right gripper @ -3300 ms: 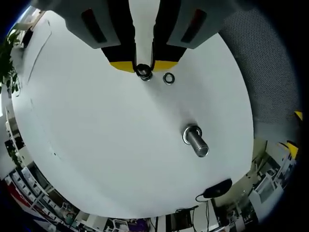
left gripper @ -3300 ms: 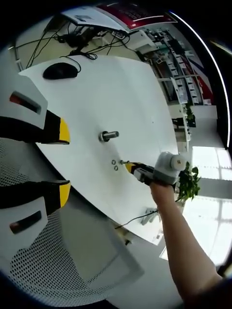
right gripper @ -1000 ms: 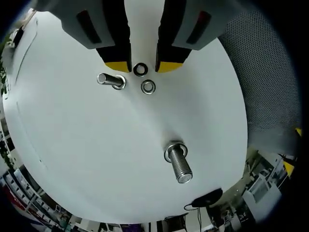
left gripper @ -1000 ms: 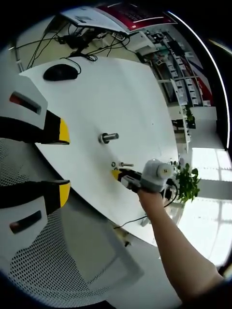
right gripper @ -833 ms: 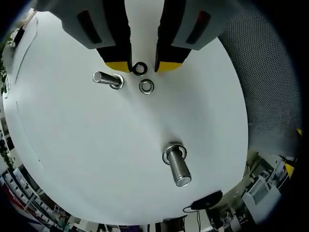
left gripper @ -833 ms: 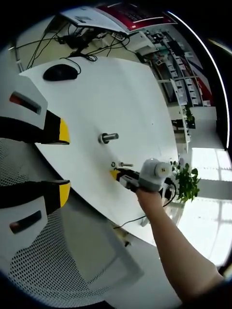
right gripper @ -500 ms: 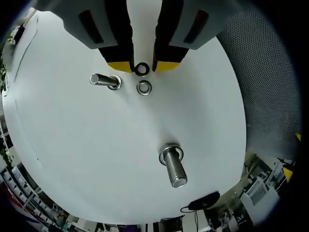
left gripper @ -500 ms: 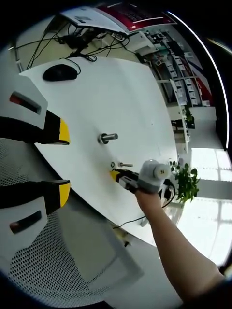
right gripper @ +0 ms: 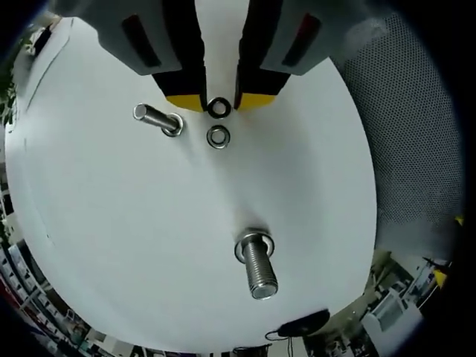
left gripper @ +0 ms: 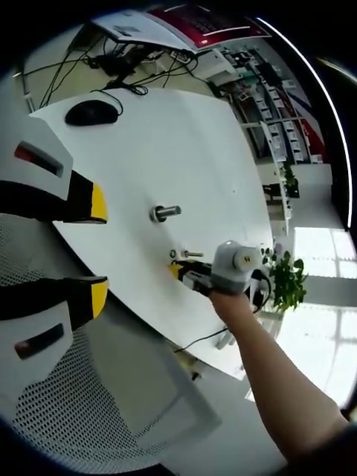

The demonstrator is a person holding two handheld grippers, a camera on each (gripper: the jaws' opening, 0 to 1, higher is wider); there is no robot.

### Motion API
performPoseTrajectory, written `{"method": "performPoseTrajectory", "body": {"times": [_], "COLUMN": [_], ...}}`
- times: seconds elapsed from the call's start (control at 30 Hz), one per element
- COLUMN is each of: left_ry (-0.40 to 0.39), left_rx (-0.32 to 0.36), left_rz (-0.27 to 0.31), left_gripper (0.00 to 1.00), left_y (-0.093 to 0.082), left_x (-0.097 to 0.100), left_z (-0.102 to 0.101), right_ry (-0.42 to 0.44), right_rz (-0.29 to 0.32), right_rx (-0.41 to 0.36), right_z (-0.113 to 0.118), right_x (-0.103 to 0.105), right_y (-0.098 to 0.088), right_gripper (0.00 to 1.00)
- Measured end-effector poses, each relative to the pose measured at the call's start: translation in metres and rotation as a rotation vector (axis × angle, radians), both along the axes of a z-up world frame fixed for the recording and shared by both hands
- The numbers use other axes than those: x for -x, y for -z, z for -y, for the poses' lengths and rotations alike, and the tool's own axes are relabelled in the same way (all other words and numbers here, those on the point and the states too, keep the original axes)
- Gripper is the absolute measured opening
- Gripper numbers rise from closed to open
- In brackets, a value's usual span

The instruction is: Place the washer onto the threaded stud by aligning its center hole with the stud, sliding it down to the base, and recovering from edge contact or off-axis alignment until the washer reaches the visible bottom stop.

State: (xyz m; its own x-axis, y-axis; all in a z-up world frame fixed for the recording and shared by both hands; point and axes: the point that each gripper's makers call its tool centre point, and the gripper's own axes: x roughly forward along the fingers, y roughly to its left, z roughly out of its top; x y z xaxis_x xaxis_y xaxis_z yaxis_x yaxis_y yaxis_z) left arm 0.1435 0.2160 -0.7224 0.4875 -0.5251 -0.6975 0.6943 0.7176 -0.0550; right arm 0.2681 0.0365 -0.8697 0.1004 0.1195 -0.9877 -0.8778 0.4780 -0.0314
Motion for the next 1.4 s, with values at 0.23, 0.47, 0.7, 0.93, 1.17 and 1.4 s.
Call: {"method": "performPoseTrajectory", "body": {"times": [0.23, 0.47, 0.7, 0.93, 1.17, 1.4], "left_ry": [0.002, -0.004, 0.000, -0.005, -0.009, -0.010], "left_rx": [-0.007, -0.008, -0.007, -0.008, -0.012, -0.012], "left_rz": [0.001, 0.008, 0.005, 0.007, 0.006, 0.003], "left_gripper": [0.26, 0.26, 0.26, 0.26, 0.26, 0.26], "left_y": [0.0006, -0.0003, 0.0000, -0.0002, 0.0003, 0.0009], "left_x": [0.0003, -0.0008, -0.0002, -0.0006, -0.0011, -0.0006], "left_z": [-0.0005, -0.0010, -0.0001, -0.0008, -0.0022, -0.0024], "right_ry": [0.038, 0.043, 0.086, 0.128, 0.149, 0.142], "right_rz": [-0.002, 0.003, 0.022, 0.073, 0.096, 0.092], "right_rx": [0.027, 0.035, 0.020, -0.054, -0.094, -0.089], "right_z": [0.0006, 0.0005, 0.0019, 0.0028, 0.0026, 0.0021], "right_x": [0.0011, -0.0001, 0.0006, 0.0014, 0.0010, 0.0005], "right_y": [-0.0009, 0.0002, -0.0001, -0.0012, -0.0012, -0.0012], "right_gripper": [0.16, 0.16, 0.16, 0.15, 0.15, 0.14]}}
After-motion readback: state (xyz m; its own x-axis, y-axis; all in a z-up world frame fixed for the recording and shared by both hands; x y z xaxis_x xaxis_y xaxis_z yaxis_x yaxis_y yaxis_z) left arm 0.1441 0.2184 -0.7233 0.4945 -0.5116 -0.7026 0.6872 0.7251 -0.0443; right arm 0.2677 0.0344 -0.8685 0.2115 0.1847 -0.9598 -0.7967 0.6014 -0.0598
